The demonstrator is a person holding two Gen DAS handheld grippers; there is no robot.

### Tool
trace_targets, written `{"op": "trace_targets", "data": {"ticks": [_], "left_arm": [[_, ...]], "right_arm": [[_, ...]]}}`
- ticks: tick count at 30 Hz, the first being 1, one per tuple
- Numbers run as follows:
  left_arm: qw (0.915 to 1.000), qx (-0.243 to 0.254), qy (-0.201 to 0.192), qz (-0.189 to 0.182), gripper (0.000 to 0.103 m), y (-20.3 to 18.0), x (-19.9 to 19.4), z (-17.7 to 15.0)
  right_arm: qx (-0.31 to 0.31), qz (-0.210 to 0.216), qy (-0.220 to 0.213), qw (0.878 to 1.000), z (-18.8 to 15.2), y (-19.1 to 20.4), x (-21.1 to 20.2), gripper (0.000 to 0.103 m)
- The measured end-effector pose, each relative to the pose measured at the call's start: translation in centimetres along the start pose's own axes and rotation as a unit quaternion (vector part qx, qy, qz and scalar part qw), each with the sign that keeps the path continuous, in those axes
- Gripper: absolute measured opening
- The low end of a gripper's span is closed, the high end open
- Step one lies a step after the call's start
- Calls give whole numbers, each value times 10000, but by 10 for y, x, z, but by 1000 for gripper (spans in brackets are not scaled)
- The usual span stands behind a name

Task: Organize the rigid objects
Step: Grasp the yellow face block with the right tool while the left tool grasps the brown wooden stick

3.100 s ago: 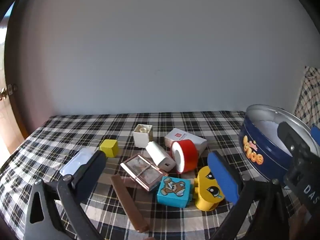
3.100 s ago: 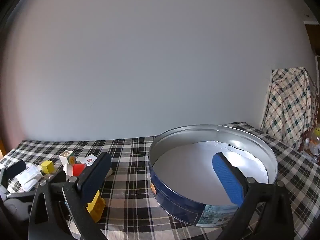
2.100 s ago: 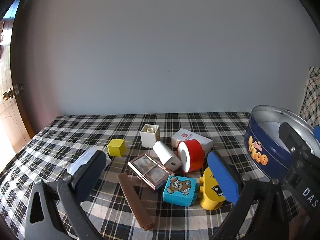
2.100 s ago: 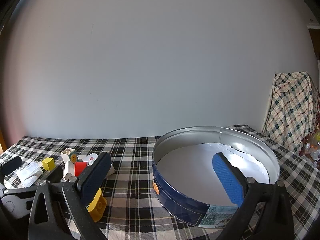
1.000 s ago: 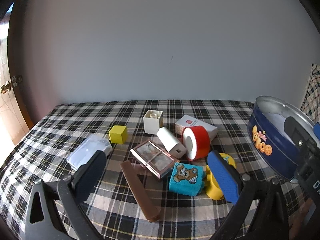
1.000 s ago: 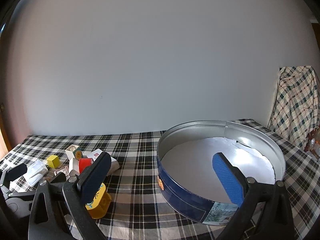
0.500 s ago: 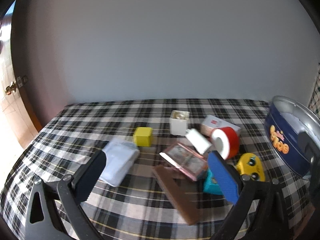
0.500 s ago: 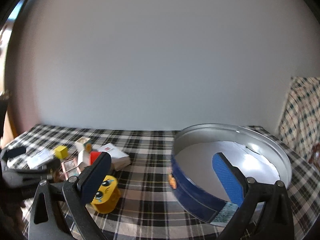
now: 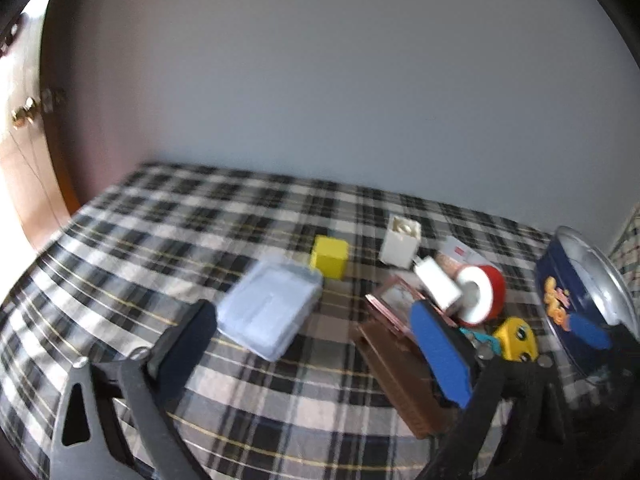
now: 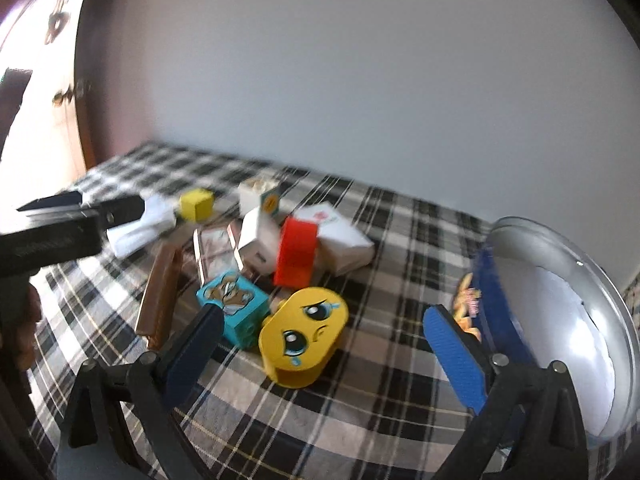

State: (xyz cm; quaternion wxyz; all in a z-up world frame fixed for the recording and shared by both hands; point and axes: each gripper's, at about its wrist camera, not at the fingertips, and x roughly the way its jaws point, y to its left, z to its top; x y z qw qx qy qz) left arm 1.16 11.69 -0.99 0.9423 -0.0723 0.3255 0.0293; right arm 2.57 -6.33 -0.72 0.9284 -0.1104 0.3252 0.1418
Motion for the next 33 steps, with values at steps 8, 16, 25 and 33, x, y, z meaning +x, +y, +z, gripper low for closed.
{"op": "trace_targets", "data": {"ticks": [8, 16, 25, 33], "left_arm": [[9973, 501, 403, -367, 86, -31, 8, -16], [9941, 658, 865, -8, 86, -30, 26, -22], [9911, 473, 1238, 155, 81, -24, 40, -27], [9927, 475, 1108, 49, 25, -21, 35, -25]], "right_arm": [[59, 88, 215, 9997, 1, -6, 17, 76], [382, -171, 326, 9986, -6, -27, 6, 76], [361, 19, 791, 9962, -2, -20, 24, 76], [715, 233, 800, 9940, -6, -33, 22, 44]]}}
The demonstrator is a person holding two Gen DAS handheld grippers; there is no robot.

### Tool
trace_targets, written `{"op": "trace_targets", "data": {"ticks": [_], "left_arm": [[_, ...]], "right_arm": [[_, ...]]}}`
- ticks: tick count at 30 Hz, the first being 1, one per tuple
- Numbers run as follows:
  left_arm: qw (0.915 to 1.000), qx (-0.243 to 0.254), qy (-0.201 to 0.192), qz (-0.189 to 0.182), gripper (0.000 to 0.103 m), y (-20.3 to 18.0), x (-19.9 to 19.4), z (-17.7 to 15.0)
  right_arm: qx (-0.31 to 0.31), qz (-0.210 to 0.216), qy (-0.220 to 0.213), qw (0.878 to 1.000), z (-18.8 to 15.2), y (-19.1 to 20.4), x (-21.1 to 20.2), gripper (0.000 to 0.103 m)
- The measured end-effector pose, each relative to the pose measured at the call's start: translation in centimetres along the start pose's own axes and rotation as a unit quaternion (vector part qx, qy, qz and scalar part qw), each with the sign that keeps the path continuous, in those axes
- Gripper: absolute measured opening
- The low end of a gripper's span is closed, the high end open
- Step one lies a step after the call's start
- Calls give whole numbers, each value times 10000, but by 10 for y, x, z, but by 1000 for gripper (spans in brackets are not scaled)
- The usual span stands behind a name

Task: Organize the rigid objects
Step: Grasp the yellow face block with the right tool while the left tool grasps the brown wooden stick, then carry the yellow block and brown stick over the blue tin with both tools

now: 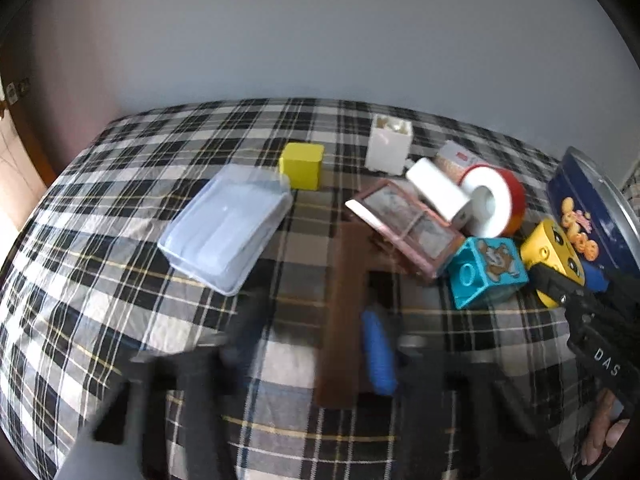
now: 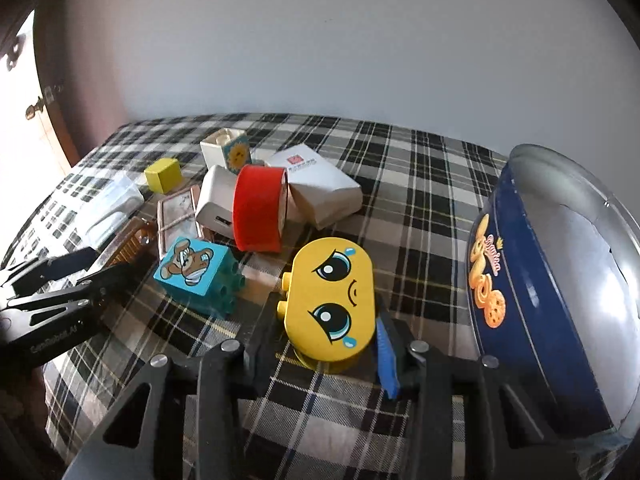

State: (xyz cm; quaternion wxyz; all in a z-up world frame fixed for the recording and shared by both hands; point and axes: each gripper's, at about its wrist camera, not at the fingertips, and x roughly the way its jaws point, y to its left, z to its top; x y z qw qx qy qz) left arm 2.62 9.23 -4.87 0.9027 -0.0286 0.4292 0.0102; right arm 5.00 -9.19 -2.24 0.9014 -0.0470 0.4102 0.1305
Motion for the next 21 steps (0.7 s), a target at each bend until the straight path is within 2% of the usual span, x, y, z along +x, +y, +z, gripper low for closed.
{"op": "trace_targets", "data": {"ticks": [1, 4, 8, 16, 18, 21], "left_arm": [[10000, -8, -1, -31, 16, 0, 1, 1], [9999, -39, -12, -108, 16, 1, 0, 1], [9991, -157, -73, -392, 13, 2, -2, 1], [9954, -190, -633, -690, 13, -5, -20, 1], [9947, -215, -735, -679, 13, -4, -23, 1], [9951, -287, -666, -677, 13, -2, -20, 2]], "right_arm": [[13, 4, -92, 10000, -1, -1, -3, 44], [83, 32, -496, 9987, -5, -4, -20, 44], [212, -9, -927, 9955, -6, -8, -39, 44], [279, -94, -1844, 9824, -3, -16, -79, 44], [276, -126, -1991, 9795, -2, -17, -86, 44], [289, -195, -1977, 9796, 0, -17, -86, 44]]}}
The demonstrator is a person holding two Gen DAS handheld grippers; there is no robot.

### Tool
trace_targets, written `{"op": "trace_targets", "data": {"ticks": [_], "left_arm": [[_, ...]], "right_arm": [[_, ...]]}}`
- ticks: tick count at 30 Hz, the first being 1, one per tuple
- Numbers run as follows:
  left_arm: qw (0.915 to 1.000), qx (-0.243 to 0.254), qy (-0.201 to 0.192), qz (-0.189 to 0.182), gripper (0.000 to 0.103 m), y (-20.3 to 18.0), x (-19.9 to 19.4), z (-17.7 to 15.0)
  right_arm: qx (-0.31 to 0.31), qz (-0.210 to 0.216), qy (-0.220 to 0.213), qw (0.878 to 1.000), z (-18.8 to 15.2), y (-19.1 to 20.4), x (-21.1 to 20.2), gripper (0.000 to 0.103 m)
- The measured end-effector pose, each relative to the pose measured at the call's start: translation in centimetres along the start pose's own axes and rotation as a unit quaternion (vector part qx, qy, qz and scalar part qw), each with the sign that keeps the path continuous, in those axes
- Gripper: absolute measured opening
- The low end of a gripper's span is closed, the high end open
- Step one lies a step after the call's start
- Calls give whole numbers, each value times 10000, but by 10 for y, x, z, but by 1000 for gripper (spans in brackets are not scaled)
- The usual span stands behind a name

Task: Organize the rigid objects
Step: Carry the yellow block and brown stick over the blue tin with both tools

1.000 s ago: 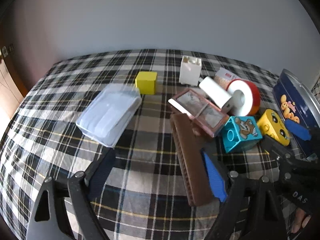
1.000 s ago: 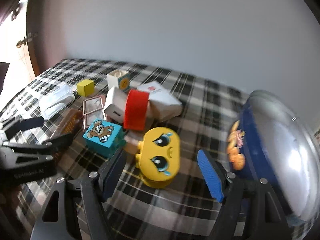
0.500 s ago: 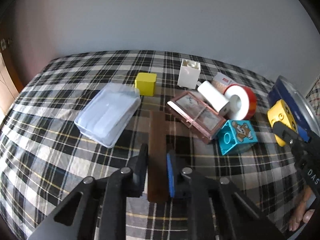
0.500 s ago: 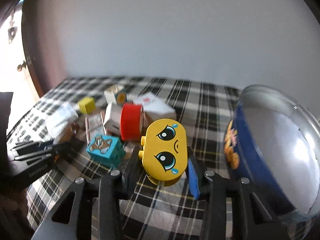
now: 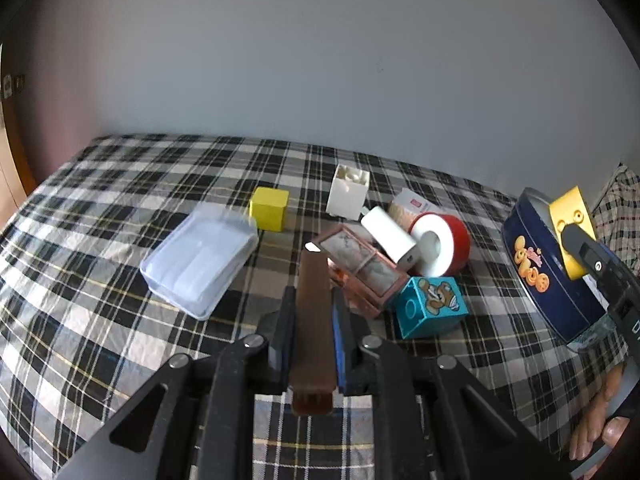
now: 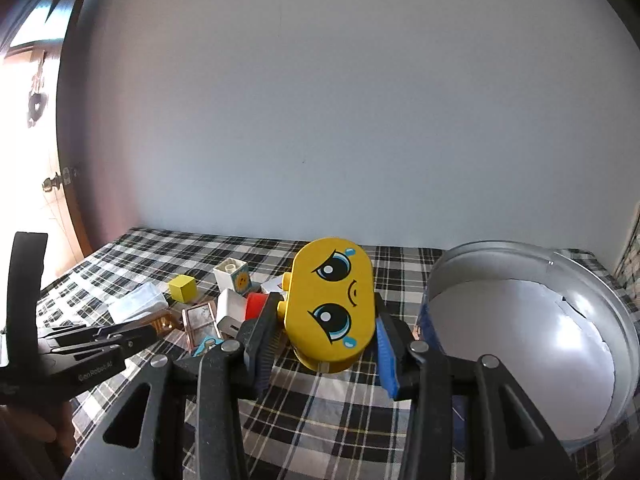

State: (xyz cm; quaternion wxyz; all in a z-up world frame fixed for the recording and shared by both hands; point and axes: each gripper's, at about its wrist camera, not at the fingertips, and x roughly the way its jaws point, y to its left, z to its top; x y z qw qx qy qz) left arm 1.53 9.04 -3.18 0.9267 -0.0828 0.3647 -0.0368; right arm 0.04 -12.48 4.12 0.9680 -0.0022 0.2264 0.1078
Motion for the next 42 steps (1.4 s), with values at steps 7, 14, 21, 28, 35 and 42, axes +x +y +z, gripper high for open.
{"op": "trace_targets", "data": {"ticks": [7, 14, 21, 28, 35, 42], "left_arm": [[9968, -23, -743, -289, 13, -3, -23, 4], [9910, 340, -1208, -475, 13, -43, -46, 6], [9856, 639, -1271, -909, 13, -103, -45, 10], [9765, 997, -1224, -1467, 13, -170, -36, 17], [9684, 1373, -1192, -1706, 13, -244, -22, 21], [9738, 1408, -750, -1623, 13, -287, 13, 14]], "right_arm": [[5, -17, -296, 9996, 4, -1, -11, 44], [343, -173, -823, 9959, 14, -33, -35, 44], [864, -779, -950, 9887, 18, -89, -42, 44], [784, -1749, -829, 9779, 7, -156, -44, 44], [395, -2283, -312, 9723, -4, -194, -28, 44], [438, -2276, 223, 9725, -10, -209, -12, 45]]}}
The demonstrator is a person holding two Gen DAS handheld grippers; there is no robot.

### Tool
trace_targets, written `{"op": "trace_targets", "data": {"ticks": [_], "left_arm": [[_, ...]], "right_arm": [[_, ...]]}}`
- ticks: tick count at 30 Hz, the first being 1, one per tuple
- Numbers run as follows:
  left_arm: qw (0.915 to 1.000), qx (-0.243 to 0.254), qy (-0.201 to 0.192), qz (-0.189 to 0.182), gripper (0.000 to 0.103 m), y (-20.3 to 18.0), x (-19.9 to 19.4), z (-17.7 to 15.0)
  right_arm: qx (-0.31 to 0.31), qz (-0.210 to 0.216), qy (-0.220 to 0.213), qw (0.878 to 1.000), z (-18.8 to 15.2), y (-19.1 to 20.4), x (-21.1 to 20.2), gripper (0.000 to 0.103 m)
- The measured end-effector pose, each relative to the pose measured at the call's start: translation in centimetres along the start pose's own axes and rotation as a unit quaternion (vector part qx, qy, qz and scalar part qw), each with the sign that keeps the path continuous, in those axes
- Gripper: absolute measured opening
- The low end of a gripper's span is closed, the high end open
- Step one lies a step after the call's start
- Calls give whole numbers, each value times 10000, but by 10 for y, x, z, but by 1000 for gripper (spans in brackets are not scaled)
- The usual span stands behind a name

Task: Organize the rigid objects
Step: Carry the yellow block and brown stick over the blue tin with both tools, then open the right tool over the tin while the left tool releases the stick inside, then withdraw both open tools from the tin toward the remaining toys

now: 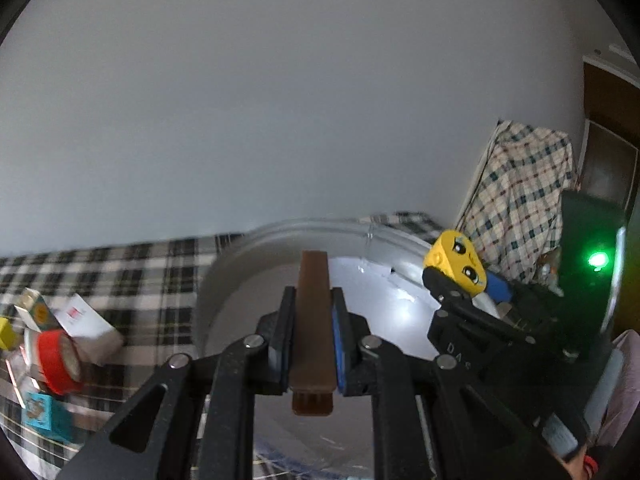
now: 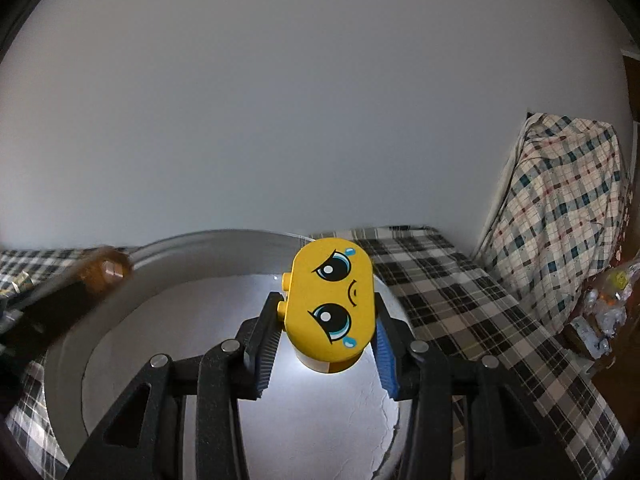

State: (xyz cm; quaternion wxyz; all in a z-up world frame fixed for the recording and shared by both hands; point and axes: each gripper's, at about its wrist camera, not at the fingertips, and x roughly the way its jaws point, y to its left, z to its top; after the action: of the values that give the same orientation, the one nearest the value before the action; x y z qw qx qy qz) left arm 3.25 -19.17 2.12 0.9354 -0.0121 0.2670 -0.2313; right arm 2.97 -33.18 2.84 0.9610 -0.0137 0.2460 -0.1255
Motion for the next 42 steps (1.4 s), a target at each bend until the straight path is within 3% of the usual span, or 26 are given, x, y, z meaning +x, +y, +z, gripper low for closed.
{"op": "trace_targets", "data": {"ticks": [22, 26, 27, 28, 29, 31, 36, 42], "left_arm": [[9979, 287, 312, 499, 13, 4, 33, -14], [9968, 337, 291, 670, 16, 6, 34, -14], [9966, 340, 250, 703, 20, 7, 32, -14], [9966, 355, 200, 716, 36, 7, 30, -14], [9966, 362, 141, 732, 59, 7, 27, -14], [9960, 322, -35, 833, 80, 11, 20, -14], [9938, 344, -402, 975, 98, 14, 2, -10], [9923, 295, -406, 1129, 100, 27, -10, -15]], "right_arm": [[167, 273, 428, 9986, -4, 0, 13, 48], [285, 292, 298, 9987, -3, -4, 8, 62], [338, 257, 208, 9989, -2, -6, 5, 68], [406, 234, 110, 9988, -1, -9, 2, 70], [478, 231, 23, 9986, 0, -11, -1, 70], [656, 165, -165, 9976, 2, -18, -7, 71], [1201, -2, -470, 9917, 4, -42, -14, 73], [1665, -133, -613, 9840, 0, -60, -12, 73]]}}
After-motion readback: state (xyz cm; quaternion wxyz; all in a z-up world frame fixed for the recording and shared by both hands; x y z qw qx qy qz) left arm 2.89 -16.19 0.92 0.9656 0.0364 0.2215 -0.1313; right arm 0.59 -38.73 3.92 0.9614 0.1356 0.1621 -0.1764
